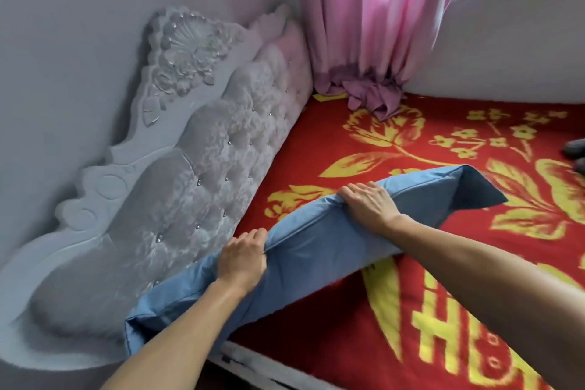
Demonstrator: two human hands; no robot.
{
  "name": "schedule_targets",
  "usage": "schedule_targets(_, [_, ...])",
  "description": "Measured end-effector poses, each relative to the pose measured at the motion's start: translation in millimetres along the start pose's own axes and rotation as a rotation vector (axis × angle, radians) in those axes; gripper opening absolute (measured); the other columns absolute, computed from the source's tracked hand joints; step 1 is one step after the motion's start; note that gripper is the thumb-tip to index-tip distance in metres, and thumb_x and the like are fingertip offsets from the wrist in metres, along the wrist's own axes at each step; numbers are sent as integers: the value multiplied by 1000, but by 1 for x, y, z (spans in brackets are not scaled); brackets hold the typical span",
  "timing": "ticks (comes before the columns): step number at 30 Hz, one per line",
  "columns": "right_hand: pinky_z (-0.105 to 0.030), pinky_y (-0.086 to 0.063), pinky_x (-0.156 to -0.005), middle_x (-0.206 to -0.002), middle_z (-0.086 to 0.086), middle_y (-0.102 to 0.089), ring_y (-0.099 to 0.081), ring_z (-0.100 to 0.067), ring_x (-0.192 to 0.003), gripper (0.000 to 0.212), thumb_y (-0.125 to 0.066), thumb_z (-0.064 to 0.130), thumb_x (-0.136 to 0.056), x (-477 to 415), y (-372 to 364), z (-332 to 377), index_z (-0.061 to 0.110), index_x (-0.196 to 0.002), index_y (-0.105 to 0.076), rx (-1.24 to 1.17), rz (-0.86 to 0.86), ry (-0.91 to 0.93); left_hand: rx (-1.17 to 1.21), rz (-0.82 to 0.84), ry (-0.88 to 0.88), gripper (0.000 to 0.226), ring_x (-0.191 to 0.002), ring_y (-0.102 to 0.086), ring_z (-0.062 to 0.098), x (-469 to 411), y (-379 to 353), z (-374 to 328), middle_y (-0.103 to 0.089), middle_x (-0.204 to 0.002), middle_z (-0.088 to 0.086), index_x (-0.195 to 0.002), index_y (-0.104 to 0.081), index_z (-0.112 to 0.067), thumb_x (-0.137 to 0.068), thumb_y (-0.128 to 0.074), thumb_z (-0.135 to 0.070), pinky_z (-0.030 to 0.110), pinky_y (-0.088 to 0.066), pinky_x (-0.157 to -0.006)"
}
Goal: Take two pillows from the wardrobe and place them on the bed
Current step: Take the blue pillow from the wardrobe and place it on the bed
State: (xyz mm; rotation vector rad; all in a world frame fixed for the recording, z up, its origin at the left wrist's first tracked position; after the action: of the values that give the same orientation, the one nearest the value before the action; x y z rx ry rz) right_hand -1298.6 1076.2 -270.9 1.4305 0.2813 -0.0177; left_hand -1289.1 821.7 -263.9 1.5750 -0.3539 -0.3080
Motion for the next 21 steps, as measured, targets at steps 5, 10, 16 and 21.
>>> schedule_targets(5, [-39, -46, -74, -85, -9, -69, -66, -29, -83, 10, -61, 12, -79, -56, -14, 8, 11, -89, -60, -4, 12, 21, -33, 37, 29, 20, -64, -63, 35, -33, 2, 32, -66, -70, 10, -79, -58, -9, -64, -67, 0, 38, -49, -54])
schedule_targets(10, [-40, -43, -77, -91, -9, -68, -64, -29, -89, 12, -56, 15, -83, -86, -28, 14, 11, -94, -59, 6, 24, -1, 7, 17, -11, 20, -62, -62, 35, -65, -4, 63, -65, -69, 9, -76, -55, -10, -63, -65, 2, 37, -46, -52])
schedule_targets(16, [-38, -40, -76, -95, -8, -68, -63, -28, -92, 10, -54, 16, -88, -96, -39, 11, 14, -96, -59, 53, 49, -117, 80, -6, -146, 22, -66, -61, 34, -116, -23, 86, -65, -73, 8, -84, -58, -9, -66, -59, 3, 38, -46, -56])
schedule_targets(21, [-38, -39, -80, -99, -6, -67, -62, -26, -97, 13, -48, 18, -92, -109, -31, 12, 15, -100, -58, 134, 98, -168, 160, -9, -210, 20, -71, -60, 35, -138, -22, 98, -65, -78, 9, -86, -56, -8, -69, -55, 2, 38, -45, -61])
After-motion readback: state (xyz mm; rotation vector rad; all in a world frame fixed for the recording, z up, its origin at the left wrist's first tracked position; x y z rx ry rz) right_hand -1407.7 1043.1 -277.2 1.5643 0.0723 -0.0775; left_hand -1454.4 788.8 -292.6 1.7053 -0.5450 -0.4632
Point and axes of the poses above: each hand's wrist, its own x-axis away from the middle knuckle, its own y-axis out of the back of the hand, z = x × y, the point moved 5 cm from there along -x, towards the middle knuckle
